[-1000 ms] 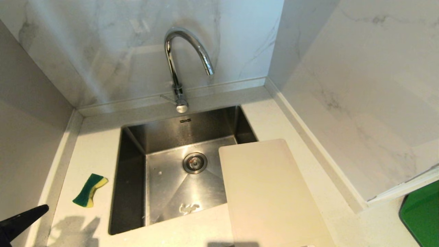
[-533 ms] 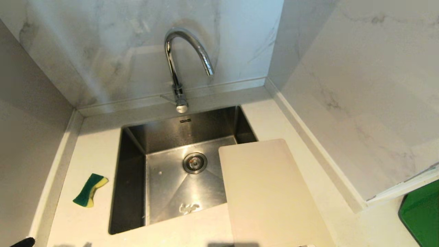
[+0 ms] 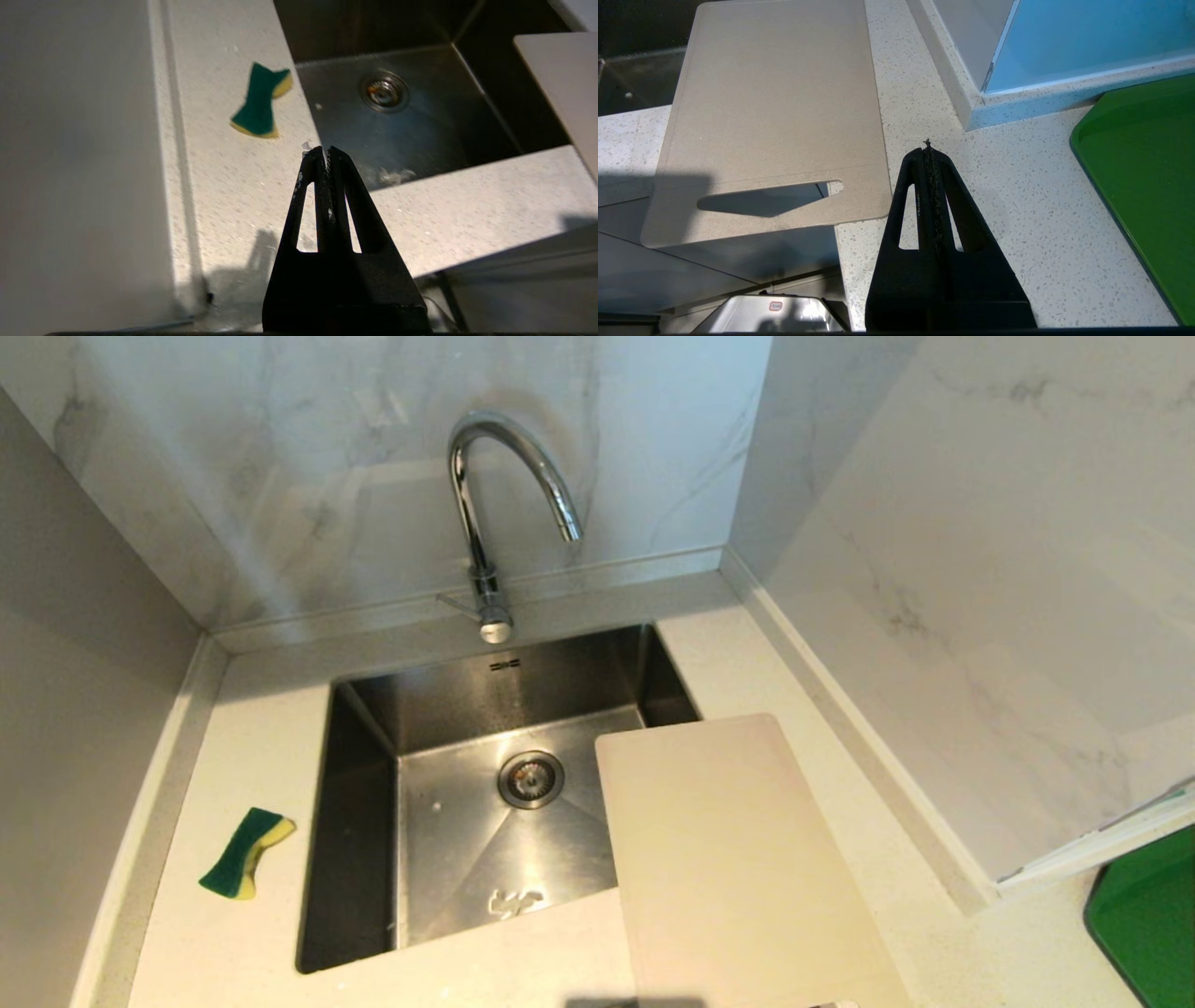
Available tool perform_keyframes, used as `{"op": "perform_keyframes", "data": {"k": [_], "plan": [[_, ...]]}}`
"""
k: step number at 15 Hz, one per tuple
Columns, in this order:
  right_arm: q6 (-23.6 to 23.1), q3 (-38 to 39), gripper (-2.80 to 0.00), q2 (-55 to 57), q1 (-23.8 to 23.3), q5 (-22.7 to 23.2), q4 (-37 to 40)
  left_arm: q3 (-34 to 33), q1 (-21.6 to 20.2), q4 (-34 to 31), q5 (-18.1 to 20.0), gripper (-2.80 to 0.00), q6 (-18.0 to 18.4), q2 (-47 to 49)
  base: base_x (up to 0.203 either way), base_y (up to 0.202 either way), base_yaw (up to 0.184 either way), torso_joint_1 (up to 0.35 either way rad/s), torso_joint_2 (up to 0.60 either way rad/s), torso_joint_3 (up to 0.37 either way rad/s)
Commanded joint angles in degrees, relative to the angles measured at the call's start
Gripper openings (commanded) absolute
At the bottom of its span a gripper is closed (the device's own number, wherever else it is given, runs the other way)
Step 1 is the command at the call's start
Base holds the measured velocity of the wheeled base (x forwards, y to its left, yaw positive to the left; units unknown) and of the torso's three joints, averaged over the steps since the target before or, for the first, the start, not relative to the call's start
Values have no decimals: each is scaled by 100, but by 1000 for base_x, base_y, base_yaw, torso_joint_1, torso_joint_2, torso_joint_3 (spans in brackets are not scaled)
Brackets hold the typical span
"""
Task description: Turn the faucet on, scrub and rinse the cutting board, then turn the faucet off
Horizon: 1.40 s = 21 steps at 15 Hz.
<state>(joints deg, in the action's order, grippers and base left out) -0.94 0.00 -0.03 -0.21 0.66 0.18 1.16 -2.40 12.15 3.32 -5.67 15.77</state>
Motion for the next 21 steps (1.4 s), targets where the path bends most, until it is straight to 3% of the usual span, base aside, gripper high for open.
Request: {"op": "perform_keyframes", "data": {"k": [1,6,10,13,21], "plan": [[-3,8,-280,3,-6,4,-1,-13,133,-88,-130,-280,95,-503,0,0,0,0,0,0],[-3,1,-280,3,2,4,-1,-12,210,-1112,-146,-280,311,-1582,0,0,0,0,0,0],[-3,6,-280,3,3,4,-1,-125,220,-858,-367,-280,658,-1586,0,0,0,0,0,0],[-3,8,-280,3,-6,4,-1,-121,222,-1311,-341,-280,689,-1586,0,0,0,0,0,0],[155,7,-280,3,-6,-57,-9,-125,229,-1268,-332,-280,532,-1586,0,0,0,0,0,0]]}}
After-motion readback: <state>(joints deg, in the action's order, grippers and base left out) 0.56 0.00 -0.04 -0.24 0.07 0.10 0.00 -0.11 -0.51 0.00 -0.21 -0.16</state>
